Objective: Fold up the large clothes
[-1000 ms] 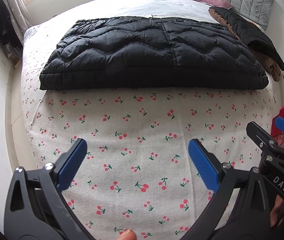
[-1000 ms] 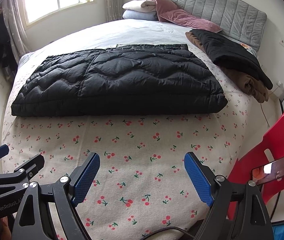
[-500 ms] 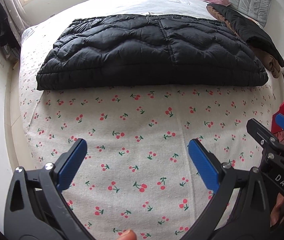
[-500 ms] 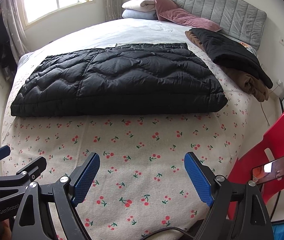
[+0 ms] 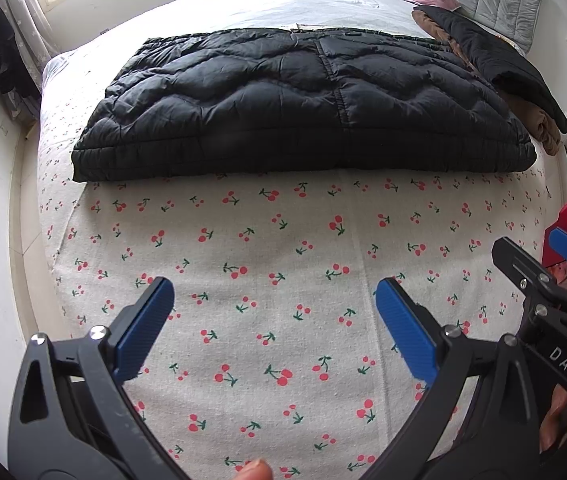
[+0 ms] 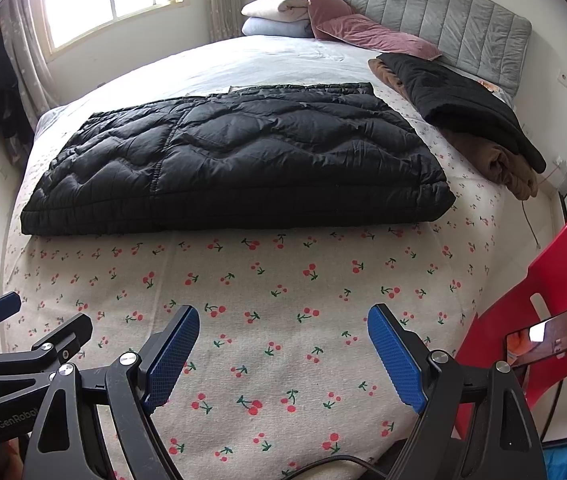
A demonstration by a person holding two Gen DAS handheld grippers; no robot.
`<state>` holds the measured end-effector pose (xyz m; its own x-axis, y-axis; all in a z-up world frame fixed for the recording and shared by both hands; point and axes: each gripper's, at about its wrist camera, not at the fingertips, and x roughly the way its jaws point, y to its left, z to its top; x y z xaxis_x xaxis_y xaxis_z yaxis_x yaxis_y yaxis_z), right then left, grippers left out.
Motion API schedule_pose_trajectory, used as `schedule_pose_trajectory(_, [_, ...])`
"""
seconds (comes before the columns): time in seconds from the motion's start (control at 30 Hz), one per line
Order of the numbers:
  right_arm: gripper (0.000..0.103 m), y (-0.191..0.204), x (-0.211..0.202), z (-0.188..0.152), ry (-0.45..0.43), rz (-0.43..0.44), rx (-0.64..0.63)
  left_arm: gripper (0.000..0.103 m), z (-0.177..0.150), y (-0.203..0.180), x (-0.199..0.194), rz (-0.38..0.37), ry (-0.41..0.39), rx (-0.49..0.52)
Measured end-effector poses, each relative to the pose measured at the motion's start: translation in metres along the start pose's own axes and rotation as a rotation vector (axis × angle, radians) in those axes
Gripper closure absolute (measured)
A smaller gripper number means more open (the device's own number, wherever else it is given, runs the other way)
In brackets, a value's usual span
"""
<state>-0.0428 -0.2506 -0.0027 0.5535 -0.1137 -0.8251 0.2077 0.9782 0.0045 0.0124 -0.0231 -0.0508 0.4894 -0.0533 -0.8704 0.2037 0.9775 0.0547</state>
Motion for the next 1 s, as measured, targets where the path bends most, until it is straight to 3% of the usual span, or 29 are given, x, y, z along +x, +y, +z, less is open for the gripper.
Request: schedule_pose_trajectory(1.0, [0.016, 0.0051, 0.0053, -0.0027, 0.014, 0.009, -0.01, 0.002, -0.0009, 0.001, 0.0051, 0.005, 0.024, -0.013])
